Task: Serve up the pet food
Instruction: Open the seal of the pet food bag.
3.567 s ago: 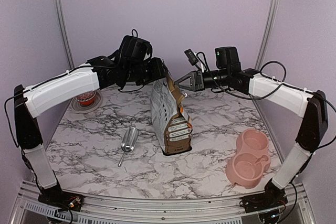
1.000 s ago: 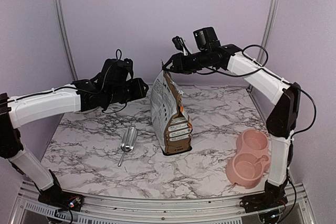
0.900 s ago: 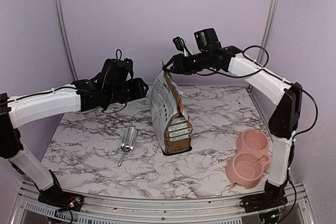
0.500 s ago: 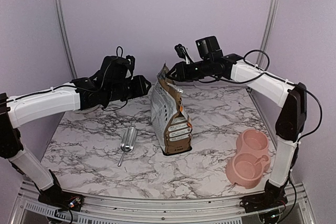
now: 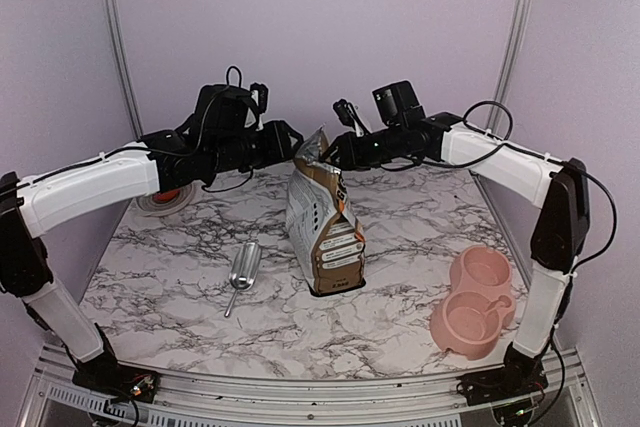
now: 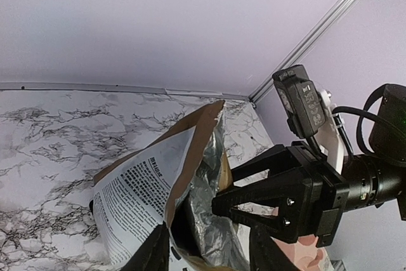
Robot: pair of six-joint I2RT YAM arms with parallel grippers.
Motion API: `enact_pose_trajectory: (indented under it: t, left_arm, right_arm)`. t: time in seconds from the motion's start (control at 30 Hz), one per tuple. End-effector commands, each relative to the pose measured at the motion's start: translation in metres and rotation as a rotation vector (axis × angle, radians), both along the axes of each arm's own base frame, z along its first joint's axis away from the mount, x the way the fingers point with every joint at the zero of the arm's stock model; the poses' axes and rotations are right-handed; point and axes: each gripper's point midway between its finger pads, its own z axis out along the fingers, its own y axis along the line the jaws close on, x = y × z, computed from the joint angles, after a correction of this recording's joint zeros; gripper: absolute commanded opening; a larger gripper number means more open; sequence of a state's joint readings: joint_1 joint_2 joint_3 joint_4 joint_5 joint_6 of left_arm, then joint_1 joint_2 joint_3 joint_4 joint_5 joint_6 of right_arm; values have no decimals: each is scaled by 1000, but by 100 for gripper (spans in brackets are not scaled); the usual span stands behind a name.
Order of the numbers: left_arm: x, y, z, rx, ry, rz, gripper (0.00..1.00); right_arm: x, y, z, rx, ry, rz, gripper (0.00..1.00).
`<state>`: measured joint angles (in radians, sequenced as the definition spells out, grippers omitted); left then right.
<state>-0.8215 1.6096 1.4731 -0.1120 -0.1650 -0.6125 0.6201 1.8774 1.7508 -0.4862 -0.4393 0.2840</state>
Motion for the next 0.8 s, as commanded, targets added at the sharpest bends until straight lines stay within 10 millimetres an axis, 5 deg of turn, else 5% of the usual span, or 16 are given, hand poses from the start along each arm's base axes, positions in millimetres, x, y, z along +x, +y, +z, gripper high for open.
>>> enact_pose_trajectory:
  t: [0.0,0.43,0.77]
  left_arm:
    - [8,-7,1,36,12,-10,45]
    - [18,-12,-28,96,99,21,43]
    - [18,-15,-35,102,115,16,17]
  right_arm:
    - [-12,7,39,42,-56,56,34]
    - [-8,7,66,68,-123,71,35]
    - [2,3,90,80,-174,60,35]
